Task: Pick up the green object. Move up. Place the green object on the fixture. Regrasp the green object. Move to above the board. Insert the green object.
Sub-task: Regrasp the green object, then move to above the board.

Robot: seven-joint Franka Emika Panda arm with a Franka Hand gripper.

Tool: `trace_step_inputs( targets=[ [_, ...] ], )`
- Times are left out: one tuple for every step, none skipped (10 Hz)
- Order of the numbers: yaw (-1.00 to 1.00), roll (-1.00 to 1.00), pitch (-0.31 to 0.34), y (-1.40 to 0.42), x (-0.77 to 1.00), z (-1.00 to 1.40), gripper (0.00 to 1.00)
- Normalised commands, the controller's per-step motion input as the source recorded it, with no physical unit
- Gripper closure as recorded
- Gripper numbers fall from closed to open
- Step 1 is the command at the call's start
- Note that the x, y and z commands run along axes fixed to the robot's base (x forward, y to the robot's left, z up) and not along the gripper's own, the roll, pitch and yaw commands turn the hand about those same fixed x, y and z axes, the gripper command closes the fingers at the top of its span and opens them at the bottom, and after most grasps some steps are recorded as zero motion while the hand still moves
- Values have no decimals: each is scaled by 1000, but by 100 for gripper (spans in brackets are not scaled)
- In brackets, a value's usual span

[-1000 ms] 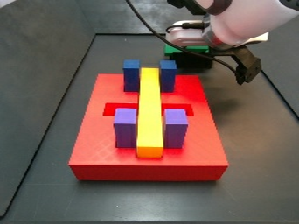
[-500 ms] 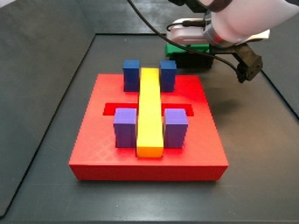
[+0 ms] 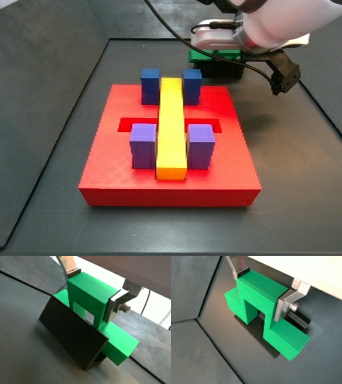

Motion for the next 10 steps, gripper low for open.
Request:
trace_step_inputs(
  targets=[
    [0,0,0,0,0,0,100],
    [0,0,0,0,0,0,100],
    [0,0,0,0,0,0,100],
    [0,0,0,0,0,0,100],
    [0,0,0,0,0,0,100],
    [0,0,0,0,0,0,100],
    [0,0,0,0,0,0,100],
    [0,0,0,0,0,1400,100],
    [-10,21,19,23,10,1400,100],
    [-31,-32,27,43,-12,1400,100]
  ],
)
